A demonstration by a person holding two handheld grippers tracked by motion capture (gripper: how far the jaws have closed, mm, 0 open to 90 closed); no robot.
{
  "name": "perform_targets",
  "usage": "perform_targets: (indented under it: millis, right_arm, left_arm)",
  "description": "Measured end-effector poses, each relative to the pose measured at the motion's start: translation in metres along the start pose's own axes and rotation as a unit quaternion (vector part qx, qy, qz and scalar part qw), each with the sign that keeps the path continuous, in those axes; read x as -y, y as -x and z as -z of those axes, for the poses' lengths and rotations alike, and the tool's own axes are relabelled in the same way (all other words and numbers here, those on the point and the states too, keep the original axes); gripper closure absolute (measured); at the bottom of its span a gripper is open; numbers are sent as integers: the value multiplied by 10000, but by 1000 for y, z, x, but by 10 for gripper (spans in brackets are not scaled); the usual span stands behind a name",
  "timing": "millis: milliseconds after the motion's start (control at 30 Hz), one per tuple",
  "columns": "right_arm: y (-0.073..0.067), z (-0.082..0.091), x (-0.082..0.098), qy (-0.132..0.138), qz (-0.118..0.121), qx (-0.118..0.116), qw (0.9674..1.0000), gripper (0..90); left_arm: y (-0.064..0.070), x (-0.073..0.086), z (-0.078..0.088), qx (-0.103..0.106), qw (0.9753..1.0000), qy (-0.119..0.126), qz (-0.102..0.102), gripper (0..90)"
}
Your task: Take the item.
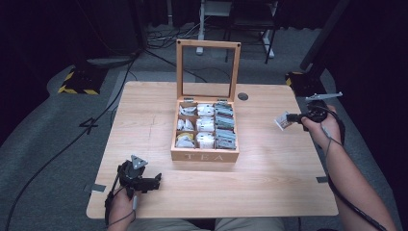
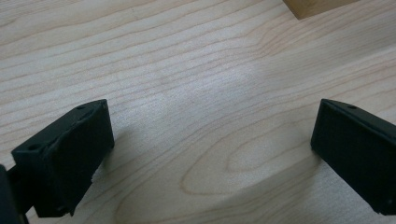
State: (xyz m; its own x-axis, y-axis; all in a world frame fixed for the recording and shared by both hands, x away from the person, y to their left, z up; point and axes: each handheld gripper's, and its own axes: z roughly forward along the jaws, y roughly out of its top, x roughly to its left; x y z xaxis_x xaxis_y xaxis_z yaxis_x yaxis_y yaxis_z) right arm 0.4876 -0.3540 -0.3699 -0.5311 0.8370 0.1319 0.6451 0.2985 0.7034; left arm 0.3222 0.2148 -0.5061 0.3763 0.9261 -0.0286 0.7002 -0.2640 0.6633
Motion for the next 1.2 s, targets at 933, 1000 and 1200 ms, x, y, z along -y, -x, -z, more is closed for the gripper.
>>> perform_targets:
  millis: [933,1000,1200]
  right_arm:
    - [5,-38,41,-622,-204,-57,9978,900]
    - [5,-39,43,-655,-237,-49,9976,900]
    - [7,-43,46,-799,-322,-5,9963,877]
  left_arm:
    - [0,0,0,-1,10000,1,0,0]
    - [0,0,0,-1,10000,0,1,0]
    - [0,0,0,-1,10000,-1,0,0]
